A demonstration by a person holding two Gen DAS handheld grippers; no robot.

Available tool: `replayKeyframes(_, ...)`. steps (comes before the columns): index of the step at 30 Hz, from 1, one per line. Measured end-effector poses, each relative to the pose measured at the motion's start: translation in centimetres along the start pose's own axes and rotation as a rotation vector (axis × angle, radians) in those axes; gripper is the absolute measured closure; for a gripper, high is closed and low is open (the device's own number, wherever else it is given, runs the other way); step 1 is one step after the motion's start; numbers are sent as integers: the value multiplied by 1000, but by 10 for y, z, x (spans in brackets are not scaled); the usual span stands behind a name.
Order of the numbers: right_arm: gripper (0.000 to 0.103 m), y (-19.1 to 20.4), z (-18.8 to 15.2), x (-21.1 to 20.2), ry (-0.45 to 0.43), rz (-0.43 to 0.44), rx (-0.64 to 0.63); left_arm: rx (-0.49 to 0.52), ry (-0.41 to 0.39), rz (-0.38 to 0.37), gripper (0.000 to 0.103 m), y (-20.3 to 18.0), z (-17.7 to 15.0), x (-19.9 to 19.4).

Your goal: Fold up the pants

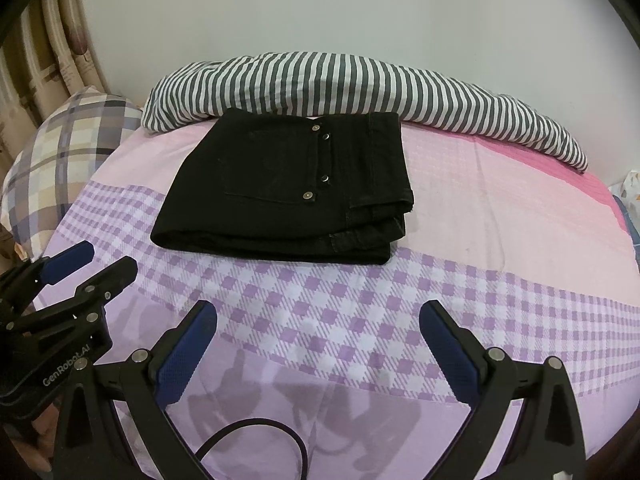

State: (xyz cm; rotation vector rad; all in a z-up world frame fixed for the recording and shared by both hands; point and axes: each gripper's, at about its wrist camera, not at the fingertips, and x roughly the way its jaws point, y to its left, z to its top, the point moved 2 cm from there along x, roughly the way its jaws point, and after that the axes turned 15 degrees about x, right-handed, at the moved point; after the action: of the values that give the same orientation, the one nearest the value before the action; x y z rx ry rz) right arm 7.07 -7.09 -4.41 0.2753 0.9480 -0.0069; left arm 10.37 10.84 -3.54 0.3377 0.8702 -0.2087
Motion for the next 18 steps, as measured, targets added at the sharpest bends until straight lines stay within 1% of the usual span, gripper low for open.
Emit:
replayKeyframes(7, 3, -1, 0, 1, 4, 2, 6, 18, -10, 25, 46, -3, 2, -1)
replayKeyframes(18, 3, -2, -2, 3, 15, 6, 7, 24, -3, 18, 46, -2, 0, 2)
